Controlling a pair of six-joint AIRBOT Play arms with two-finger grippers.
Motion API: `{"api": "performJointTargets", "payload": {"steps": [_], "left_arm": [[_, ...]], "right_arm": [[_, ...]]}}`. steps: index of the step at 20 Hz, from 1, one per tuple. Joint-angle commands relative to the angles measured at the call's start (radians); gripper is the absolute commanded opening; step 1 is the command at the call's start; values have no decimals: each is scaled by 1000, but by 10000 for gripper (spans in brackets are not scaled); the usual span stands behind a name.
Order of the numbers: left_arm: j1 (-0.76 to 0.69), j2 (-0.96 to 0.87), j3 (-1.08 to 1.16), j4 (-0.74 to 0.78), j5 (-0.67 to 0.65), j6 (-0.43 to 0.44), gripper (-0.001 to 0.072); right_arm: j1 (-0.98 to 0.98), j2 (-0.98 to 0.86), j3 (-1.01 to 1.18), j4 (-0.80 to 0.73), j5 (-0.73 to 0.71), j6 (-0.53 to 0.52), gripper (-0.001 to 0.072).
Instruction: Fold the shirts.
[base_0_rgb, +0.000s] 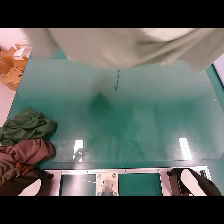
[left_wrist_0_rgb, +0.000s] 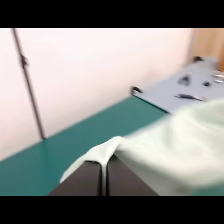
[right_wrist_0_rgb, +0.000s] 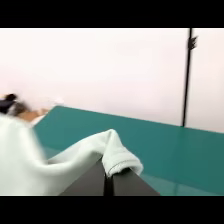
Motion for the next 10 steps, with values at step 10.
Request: {"api": "performJointTargets", "payload": {"steps": [10], "left_arm": [[-7,-420,-211,-25,161,143,23]], "right_arm": [[44,47,-857,-100,-122,-68,18]]}}
